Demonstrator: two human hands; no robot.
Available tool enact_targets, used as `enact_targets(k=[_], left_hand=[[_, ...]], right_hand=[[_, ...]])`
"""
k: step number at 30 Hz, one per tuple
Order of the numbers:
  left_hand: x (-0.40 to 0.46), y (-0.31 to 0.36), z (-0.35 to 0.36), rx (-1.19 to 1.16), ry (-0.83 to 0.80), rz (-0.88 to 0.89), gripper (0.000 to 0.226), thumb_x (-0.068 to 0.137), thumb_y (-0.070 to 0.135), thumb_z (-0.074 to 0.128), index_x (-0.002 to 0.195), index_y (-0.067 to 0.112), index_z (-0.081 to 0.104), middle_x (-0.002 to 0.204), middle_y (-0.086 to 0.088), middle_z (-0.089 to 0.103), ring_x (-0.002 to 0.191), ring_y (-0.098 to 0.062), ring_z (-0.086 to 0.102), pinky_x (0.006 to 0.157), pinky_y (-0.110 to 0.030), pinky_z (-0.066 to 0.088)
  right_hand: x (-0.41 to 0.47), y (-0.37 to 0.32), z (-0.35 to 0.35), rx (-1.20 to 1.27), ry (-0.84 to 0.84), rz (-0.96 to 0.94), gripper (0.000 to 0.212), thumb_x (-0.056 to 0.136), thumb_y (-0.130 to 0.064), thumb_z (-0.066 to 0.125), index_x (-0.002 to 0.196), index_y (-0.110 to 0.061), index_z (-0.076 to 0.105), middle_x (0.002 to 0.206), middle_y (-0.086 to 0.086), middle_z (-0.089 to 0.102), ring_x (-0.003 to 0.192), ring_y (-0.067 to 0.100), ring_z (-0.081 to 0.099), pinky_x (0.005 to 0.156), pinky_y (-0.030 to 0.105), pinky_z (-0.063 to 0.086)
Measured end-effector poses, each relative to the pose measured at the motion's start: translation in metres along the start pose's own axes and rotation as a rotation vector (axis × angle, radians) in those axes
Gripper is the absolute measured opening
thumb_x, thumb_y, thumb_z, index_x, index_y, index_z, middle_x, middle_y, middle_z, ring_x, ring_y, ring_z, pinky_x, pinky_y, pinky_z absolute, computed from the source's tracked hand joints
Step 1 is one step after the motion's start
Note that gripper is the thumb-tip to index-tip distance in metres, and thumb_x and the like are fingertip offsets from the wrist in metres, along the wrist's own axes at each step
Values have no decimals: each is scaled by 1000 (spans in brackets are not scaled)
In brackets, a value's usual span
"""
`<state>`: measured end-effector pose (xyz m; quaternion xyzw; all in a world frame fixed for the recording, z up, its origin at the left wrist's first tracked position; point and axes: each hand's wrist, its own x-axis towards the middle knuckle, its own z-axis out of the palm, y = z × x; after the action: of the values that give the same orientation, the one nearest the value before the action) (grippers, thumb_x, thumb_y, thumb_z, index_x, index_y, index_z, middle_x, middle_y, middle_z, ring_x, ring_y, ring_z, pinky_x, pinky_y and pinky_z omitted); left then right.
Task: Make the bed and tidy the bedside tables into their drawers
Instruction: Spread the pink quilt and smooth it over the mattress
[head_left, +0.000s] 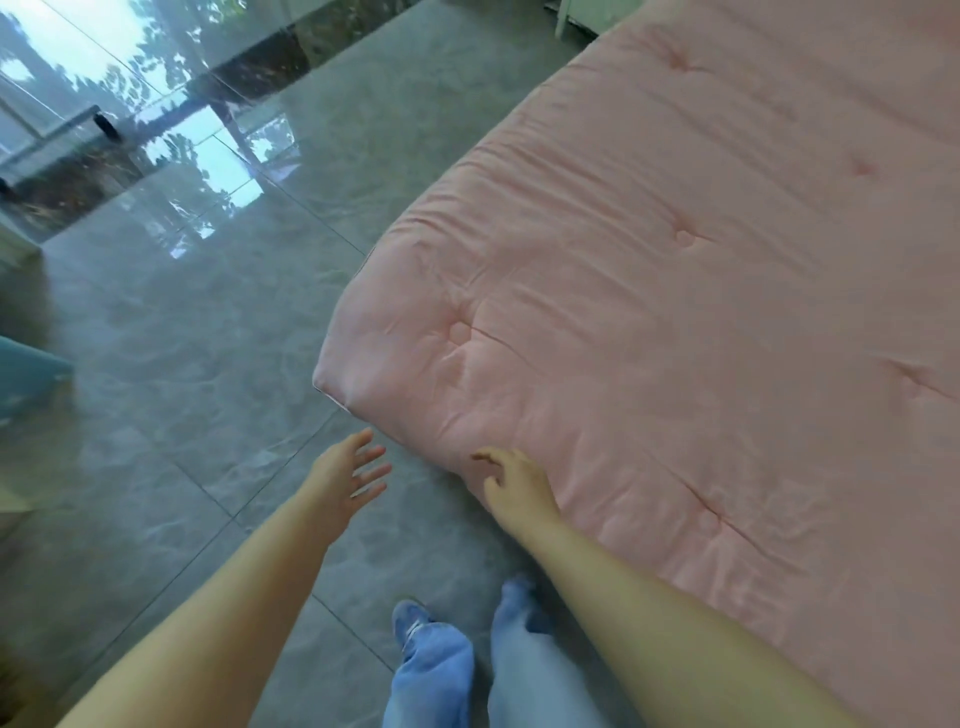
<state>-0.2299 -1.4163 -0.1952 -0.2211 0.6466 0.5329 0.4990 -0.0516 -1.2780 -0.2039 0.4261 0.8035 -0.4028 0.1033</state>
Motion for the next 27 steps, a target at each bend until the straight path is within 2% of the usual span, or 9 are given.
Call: enact_targets(k=[5, 9, 11, 14, 18, 21, 23, 27], left_hand=[[15, 22, -11, -1, 6, 17, 37, 91, 35, 62, 125, 23, 53, 124, 2, 58, 109, -24, 63, 92, -41, 52], [30, 48, -9, 57, -32, -24, 42, 88, 36, 65, 126, 22, 56, 125, 5, 61, 108, -22, 63, 94, -41, 51], [40, 69, -3, 104, -47, -28, 39, 89, 34, 63, 125, 20, 58, 124, 4, 63, 105, -21, 64, 91, -39, 51], [56, 102, 6, 165, -45, -21, 33, 92, 32, 60, 122, 18, 58, 126, 2, 62, 107, -24, 64, 92, -40, 50], [73, 135, 16, 176, -8, 53, 27, 94, 27, 60, 119, 17, 57, 127, 0, 58, 111, -28, 62, 98, -44, 49], [94, 150, 20, 266, 10, 48, 41, 92, 27, 62, 130, 15, 53, 131, -2, 55, 114, -28, 58, 99, -44, 48], [108, 159, 22, 383, 35, 43, 55, 90, 28, 64, 140, 14, 46, 138, -6, 50, 121, -29, 53, 98, -43, 45], [146, 177, 27, 517, 127, 82, 72, 86, 30, 68, 147, 13, 34, 147, -11, 39, 129, -30, 45, 105, -41, 40]], right_hand=[[20, -40, 9, 68, -30, -23, 50, 78, -5, 48, 124, -20, 62, 123, 2, 63, 115, 19, 56, 103, 34, 44], [45, -63, 8, 164, -27, 25, 45, 83, -8, 51, 125, -22, 60, 121, -3, 62, 115, 13, 54, 102, 27, 42], [59, -75, 4, 242, -8, 84, 44, 84, -9, 52, 125, -23, 60, 120, -4, 62, 111, 12, 56, 98, 22, 43], [81, -91, 0, 337, 8, 140, 43, 84, -8, 53, 124, -24, 61, 119, -3, 64, 112, 12, 58, 97, 22, 45], [115, -109, -6, 295, -44, 152, 47, 83, -9, 54, 127, -25, 58, 126, -2, 61, 117, 14, 56, 99, 21, 42], [142, -123, -7, 273, -68, 169, 60, 79, -13, 57, 136, -28, 47, 136, 0, 52, 124, 19, 50, 104, 27, 40], [156, -129, -6, 250, -121, 201, 75, 79, -19, 60, 147, -28, 31, 145, 4, 41, 132, 23, 43, 109, 32, 38], [178, -131, 1, 198, -214, 256, 93, 81, -28, 65, 155, -27, 9, 159, 4, 21, 143, 22, 30, 114, 32, 31]])
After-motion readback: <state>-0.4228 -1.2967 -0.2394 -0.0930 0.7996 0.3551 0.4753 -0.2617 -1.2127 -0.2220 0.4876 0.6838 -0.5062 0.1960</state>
